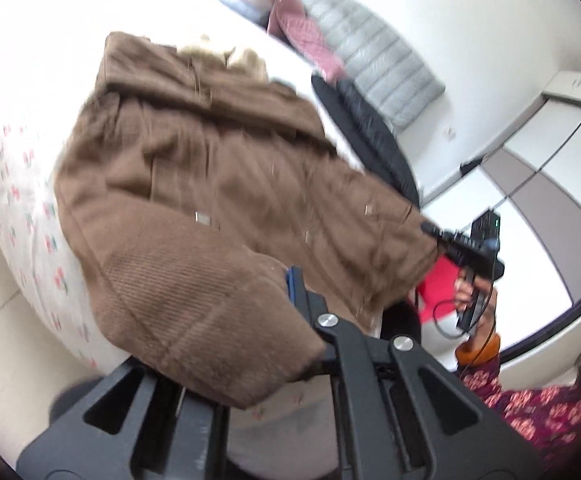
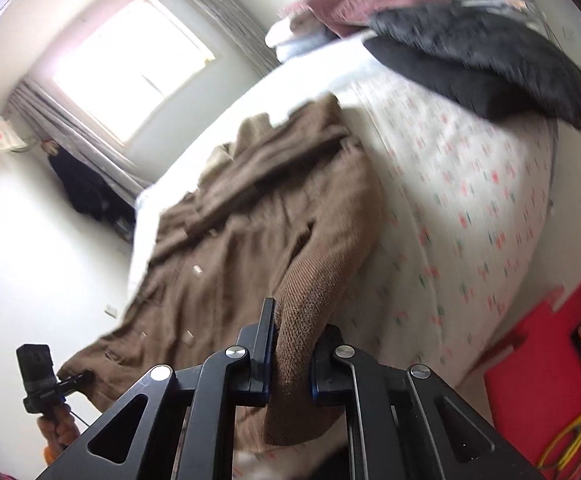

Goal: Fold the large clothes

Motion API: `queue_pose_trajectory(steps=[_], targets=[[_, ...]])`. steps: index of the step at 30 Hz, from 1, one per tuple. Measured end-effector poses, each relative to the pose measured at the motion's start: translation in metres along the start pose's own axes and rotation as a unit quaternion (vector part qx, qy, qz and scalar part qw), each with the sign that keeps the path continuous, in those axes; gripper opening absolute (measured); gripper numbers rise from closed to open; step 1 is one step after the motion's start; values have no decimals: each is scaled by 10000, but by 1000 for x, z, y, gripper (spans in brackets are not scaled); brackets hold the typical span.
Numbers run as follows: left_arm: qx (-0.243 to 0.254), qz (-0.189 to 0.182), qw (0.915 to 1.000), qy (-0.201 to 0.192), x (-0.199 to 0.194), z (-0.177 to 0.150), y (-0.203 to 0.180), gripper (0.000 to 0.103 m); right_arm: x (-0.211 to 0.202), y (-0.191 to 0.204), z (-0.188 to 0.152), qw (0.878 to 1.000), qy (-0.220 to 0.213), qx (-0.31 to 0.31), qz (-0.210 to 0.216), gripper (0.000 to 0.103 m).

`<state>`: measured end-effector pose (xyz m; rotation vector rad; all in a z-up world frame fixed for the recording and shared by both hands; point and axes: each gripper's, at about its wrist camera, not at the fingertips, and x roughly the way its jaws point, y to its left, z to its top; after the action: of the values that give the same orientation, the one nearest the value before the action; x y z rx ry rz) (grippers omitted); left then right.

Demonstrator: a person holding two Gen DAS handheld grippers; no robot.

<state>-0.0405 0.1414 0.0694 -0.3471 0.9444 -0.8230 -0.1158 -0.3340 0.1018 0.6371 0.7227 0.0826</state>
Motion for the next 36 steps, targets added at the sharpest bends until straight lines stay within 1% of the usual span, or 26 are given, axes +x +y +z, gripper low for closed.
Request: queue_pose_trajectory(steps=[2,5,9,11,13,16,17,20,22,25,28,29,31,32,33,34,35,36], targets=[[3,10,9997,-232,-6,19,1,7,-1,11,16,9997,-178,-124,83,11],[63,126,9985,-527,-12,46,0,7,-1,25,36,9985,-429,-282,177,11],[51,353,9955,-881,-17,86,8,7,2,39,69,9948,-835,-578,23,11],[-41,469,9934,-1049,-19,107,16,7,8,41,89,9940,-940,-553,105,10],[-172,539,9915,-1176,-20,127,27,7,16,40,107,9933,-1017,-535,116,10],[-253,754,9875,-1363,-16,155,40,7,33,39,141,9931,-1054,-479,178,10],[-275,856,9857,-1423,-12,169,46,7,41,39,153,9931,-1057,-468,187,10],[-446,975,9828,-1504,3,200,64,7,68,41,186,9935,-1016,-465,195,10],[-613,1008,9815,-1508,16,217,81,7,90,41,204,9945,-931,-458,151,10],[-791,1143,9793,-1473,47,244,111,7,137,39,233,9959,-735,-514,-87,10],[-1013,1349,9780,-1227,91,264,148,9,194,25,253,9980,-425,-387,-246,10],[-1105,1455,9774,-1065,110,269,163,10,210,18,255,9988,-311,-295,-255,11],[-1196,1588,9768,-800,135,271,181,12,246,1,257,9992,-17,-102,-374,12],[-1233,1685,9759,-628,150,271,192,13,259,-7,253,9989,160,-28,-436,13],[-1220,1765,9753,-517,159,270,198,14,275,-17,250,9980,331,50,-535,14],[-1208,1816,9750,-429,166,268,203,14,287,-25,247,9974,447,127,-551,16],[-1236,1833,9747,-333,172,266,209,14,295,-33,243,9968,504,207,-586,19],[-1283,1739,9759,-307,173,265,213,14,299,-40,241,9963,529,278,-612,19]])
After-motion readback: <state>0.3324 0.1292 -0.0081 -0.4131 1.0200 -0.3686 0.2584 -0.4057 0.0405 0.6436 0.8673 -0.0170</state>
